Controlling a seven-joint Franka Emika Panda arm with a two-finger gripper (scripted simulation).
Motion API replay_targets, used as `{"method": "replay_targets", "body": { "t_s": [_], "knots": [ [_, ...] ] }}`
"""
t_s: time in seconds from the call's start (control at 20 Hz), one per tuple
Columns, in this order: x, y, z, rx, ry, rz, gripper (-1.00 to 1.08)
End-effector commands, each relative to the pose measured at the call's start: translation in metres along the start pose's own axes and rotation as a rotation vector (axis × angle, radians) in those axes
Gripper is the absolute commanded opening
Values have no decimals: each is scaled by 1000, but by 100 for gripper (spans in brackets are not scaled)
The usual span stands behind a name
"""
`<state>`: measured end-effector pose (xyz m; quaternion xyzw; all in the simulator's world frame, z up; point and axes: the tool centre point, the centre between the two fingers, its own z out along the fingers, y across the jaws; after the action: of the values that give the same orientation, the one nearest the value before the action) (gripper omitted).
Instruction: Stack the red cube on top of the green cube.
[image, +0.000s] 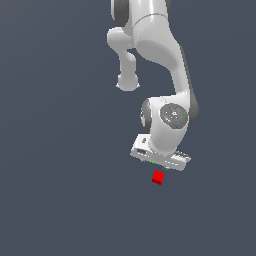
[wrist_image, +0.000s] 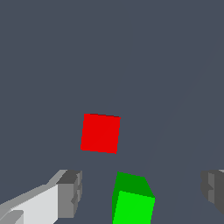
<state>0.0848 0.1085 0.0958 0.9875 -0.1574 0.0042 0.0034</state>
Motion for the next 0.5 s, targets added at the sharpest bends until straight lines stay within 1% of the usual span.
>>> {"method": "replay_targets", "body": {
  "t_s": [0.0, 0.45],
  "knots": [
    [6, -10, 8, 1, -2, 33, 100],
    [19, -28, 23, 4, -8, 95, 100]
  ]
}}
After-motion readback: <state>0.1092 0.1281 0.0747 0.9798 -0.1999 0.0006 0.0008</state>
